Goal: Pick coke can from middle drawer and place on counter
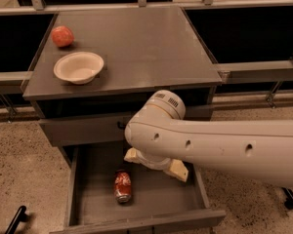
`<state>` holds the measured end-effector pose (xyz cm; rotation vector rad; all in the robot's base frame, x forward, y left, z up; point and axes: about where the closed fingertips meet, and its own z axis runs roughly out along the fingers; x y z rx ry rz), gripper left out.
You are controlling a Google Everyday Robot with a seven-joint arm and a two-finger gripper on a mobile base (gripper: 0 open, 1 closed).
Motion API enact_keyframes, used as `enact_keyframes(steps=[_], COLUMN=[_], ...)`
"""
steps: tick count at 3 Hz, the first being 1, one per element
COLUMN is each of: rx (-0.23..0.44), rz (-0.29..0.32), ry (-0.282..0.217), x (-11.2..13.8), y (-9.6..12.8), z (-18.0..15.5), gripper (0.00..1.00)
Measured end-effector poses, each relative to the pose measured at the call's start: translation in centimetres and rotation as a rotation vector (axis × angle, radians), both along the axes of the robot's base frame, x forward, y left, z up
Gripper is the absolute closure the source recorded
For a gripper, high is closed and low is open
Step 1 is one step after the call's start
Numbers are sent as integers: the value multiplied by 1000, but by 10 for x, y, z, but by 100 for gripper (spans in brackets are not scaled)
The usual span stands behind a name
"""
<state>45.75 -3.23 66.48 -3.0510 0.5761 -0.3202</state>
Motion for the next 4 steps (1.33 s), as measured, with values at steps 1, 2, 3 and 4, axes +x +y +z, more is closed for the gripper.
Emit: enact_keyframes(steps=[1,2,3,4], rx=[-52,-32,-24,-40], rz=[224,397,411,469], ry=[-15,-67,-86,-73], x=[31,50,54,65], y=[51,74,77,89], z=[-58,-103,-103,-126], gripper=[0,0,0,0])
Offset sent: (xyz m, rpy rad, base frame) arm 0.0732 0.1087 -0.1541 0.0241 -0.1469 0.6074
